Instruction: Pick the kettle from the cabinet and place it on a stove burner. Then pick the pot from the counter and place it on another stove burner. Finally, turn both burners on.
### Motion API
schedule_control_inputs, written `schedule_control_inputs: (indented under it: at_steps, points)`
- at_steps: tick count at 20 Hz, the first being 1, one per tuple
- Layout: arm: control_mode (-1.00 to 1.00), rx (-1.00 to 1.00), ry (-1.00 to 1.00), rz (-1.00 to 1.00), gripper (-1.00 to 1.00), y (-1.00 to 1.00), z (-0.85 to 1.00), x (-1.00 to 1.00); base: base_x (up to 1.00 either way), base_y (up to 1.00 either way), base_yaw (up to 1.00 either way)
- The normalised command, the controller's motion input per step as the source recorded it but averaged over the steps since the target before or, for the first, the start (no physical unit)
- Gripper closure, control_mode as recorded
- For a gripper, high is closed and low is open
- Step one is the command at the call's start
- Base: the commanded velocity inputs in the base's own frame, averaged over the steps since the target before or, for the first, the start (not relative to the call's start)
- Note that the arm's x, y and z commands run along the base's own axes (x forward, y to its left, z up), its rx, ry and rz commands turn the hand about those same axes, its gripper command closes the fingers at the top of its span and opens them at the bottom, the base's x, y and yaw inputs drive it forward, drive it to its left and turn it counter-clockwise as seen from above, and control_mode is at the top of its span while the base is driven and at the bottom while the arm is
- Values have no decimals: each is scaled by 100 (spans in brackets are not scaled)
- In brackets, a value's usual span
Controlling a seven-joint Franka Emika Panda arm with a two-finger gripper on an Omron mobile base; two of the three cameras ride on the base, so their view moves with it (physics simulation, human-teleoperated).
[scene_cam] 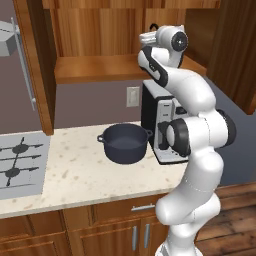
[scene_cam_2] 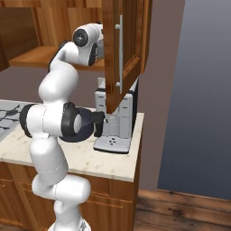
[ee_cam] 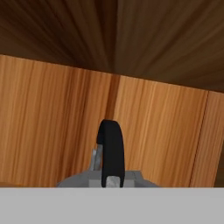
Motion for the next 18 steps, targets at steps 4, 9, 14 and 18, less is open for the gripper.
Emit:
schedule_control_inputs:
  at_steps: [4,9,14,18]
  points:
    - [-100,0,0,-2,100,0,1,-45,0,0,0]
    - [-100,0,1,-4,100,2,3,-51,0,0,0]
    - [-100,0,3,-9,100,11,9,-55,0,0,0]
    - [-100,0,3,-9,100,7,12,-53,0,0,0]
